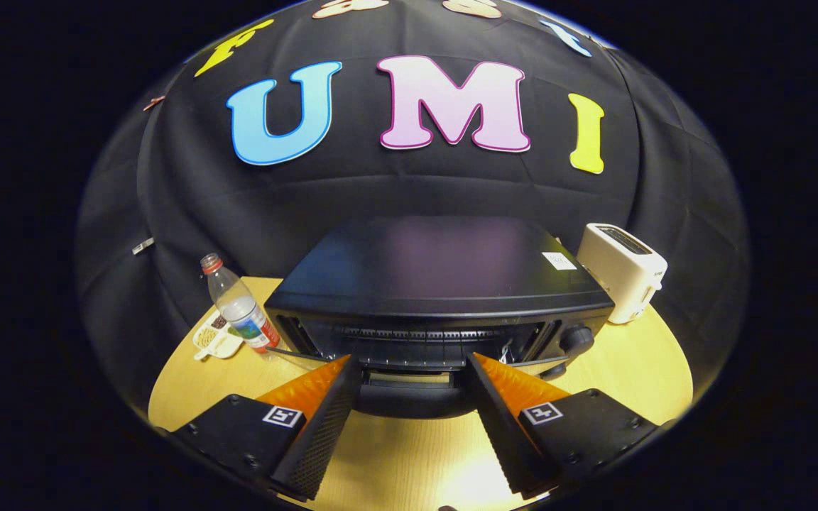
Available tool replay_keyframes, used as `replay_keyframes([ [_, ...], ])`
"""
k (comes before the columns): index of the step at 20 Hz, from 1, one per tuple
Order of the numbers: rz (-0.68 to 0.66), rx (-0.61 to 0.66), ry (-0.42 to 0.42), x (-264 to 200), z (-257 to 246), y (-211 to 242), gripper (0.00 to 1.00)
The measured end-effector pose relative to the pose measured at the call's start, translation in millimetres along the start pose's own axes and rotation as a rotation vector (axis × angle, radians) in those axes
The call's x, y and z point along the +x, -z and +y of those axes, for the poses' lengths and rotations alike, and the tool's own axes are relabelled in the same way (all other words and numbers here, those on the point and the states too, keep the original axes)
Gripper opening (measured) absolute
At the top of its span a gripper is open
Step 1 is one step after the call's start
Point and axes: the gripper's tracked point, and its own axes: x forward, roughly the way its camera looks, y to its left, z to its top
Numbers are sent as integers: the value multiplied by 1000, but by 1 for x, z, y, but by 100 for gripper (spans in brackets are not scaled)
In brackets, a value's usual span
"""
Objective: Open the toaster oven, put the food inside, and close the toaster oven door.
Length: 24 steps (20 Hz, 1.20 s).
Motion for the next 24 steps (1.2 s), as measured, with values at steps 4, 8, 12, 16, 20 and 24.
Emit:
replay_keyframes([
  [4,76,-25,0,-18,0,35,95],
  [8,181,-9,-9,-31,-2,80,90],
  [12,293,65,-38,-37,-1,119,91],
  [16,296,54,-54,-40,2,117,88],
  [20,271,61,-74,-48,2,102,88],
  [24,195,76,-90,-65,-25,68,88],
])
